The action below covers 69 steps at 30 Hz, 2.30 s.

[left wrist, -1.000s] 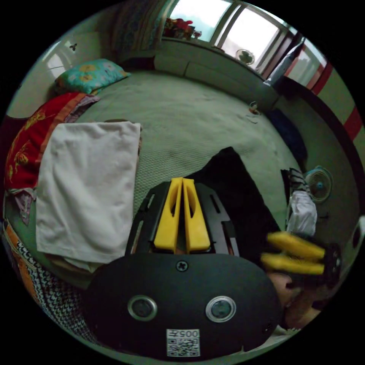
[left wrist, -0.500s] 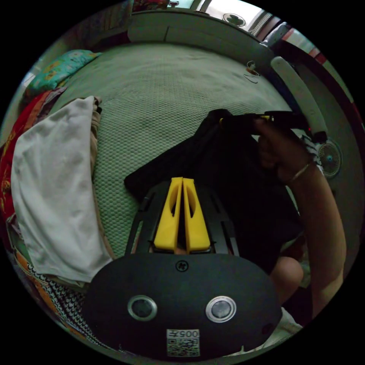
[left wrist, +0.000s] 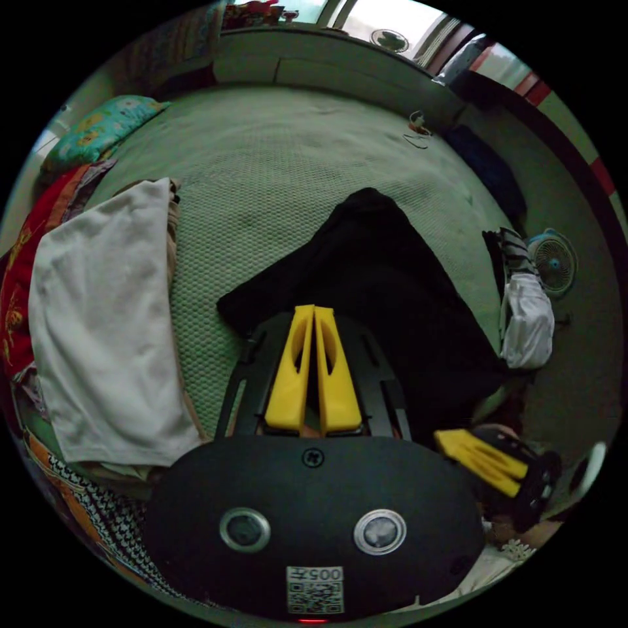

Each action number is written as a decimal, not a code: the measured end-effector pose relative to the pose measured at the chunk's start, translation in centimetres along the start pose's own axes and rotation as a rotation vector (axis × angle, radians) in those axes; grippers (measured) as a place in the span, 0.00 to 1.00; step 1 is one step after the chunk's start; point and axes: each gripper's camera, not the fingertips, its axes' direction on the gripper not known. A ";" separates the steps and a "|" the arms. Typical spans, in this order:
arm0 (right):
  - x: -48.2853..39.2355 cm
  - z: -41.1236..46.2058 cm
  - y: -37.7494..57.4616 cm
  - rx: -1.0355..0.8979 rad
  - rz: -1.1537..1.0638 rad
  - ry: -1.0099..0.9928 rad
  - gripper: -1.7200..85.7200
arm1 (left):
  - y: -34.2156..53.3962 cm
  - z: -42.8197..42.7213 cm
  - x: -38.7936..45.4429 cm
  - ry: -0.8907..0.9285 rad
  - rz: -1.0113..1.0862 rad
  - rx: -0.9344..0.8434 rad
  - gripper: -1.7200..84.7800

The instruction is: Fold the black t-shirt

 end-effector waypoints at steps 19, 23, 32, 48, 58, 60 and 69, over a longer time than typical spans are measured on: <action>-4.2 -1.6 5.0 0.005 0.127 0.070 0.01 | 1.8 -0.7 1.6 -0.100 0.052 0.011 0.01; -4.1 2.5 2.7 -0.048 0.181 0.067 0.01 | 2.5 0.0 1.3 -0.113 0.051 -0.038 0.01; -2.8 -2.5 5.8 0.005 0.174 0.056 0.01 | 3.8 -1.0 -0.1 -0.012 0.025 -0.031 0.01; 14.7 -10.5 9.1 0.149 0.451 0.062 0.02 | 12.9 -8.0 0.7 -0.067 -0.032 0.203 0.07; 20.2 -8.3 3.2 0.184 0.405 0.098 0.11 | 13.0 -8.3 0.4 -0.094 -0.086 0.205 0.17; 20.9 -8.0 0.6 0.173 0.356 0.099 0.13 | 12.0 -7.7 0.8 -0.097 -0.061 0.171 0.19; 22.0 2.5 -9.8 -0.148 0.059 0.034 0.12 | 10.0 -5.3 3.4 -0.161 -0.042 -0.064 0.16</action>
